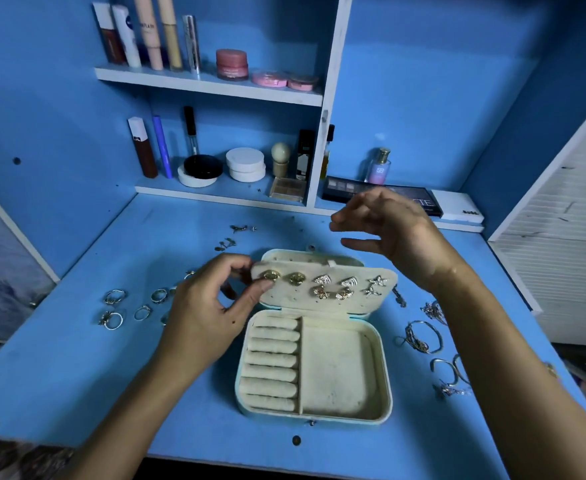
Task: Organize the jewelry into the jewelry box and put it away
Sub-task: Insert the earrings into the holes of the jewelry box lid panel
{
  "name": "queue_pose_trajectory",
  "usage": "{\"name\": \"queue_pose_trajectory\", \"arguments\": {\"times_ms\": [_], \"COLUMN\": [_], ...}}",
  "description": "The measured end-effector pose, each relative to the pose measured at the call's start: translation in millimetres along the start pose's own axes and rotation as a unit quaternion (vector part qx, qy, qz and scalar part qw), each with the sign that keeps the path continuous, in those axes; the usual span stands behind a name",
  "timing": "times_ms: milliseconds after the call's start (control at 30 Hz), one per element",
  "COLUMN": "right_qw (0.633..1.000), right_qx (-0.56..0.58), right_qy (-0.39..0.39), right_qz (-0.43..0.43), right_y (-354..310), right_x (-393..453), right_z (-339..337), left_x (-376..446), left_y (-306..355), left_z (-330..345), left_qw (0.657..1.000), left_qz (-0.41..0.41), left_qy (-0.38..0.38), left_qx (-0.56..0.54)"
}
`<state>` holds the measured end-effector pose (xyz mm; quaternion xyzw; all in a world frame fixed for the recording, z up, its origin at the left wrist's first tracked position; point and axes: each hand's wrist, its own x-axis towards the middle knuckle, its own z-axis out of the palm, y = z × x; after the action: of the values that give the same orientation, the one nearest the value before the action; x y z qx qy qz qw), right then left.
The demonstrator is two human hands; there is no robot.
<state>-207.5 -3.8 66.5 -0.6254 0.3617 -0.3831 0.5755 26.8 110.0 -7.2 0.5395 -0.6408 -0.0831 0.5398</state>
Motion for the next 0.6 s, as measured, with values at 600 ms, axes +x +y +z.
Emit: {"name": "queue_pose_trajectory", "arguments": {"times_ms": [600], "right_qw": [0.976], "right_qx": [-0.072], "right_qy": [0.206], "right_qz": [0.019], "right_y": [58.5], "right_x": [-10.7], "right_z": [14.9], "left_x": [24.5], "left_y": [-21.8], "left_z": [26.6], "left_qw": [0.988], "left_qz": [-0.15], "left_qy": [-0.023], "left_qx": [-0.024]}}
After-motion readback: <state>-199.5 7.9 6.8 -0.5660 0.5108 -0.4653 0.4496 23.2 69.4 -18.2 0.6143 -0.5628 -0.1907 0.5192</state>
